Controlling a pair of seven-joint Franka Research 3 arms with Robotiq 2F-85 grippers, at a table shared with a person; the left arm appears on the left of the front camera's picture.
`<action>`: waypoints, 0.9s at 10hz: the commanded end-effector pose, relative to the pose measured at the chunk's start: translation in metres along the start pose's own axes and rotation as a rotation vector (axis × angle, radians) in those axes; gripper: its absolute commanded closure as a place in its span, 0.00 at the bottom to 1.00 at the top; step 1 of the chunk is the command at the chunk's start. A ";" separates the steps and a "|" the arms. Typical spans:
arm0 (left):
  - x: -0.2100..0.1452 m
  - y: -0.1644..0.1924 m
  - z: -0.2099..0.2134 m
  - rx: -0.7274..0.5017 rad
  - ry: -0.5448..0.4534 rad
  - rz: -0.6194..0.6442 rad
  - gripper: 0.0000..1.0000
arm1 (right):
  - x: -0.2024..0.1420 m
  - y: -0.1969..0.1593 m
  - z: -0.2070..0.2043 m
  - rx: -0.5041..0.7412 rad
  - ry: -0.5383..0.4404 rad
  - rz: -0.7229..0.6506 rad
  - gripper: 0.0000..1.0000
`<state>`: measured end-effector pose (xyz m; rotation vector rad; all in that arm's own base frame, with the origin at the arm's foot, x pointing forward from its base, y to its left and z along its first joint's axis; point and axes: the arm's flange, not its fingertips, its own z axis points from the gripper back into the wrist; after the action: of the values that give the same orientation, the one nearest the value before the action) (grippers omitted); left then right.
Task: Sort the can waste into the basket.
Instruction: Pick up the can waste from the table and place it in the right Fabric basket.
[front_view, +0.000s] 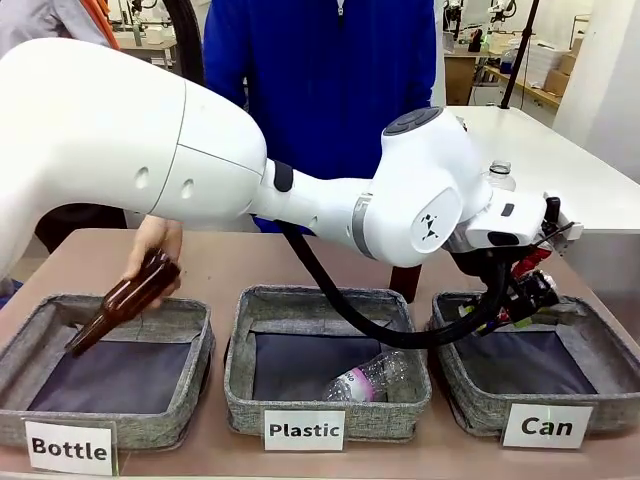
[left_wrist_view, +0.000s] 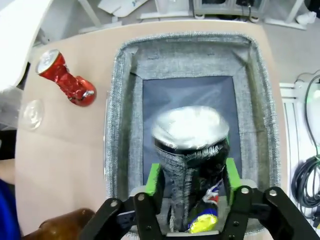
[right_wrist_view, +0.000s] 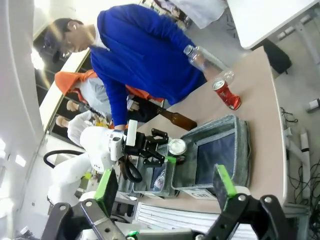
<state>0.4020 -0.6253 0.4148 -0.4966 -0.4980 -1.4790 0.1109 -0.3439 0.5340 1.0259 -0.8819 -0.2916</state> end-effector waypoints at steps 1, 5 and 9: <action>0.000 -0.002 0.008 -0.012 -0.014 0.010 0.01 | -0.007 -0.001 0.009 -0.021 -0.070 -0.003 0.00; 0.000 -0.006 0.006 -0.013 -0.023 0.027 0.00 | -0.007 -0.001 0.009 -0.021 -0.070 -0.003 0.00; -0.031 -0.011 0.059 -0.082 0.138 0.215 0.00 | 0.000 -0.007 -0.006 -0.019 -0.019 -0.025 0.00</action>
<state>0.4038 -0.6009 0.4302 -0.5013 -0.3772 -1.3609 0.1156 -0.3460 0.5305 1.0125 -0.8871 -0.3151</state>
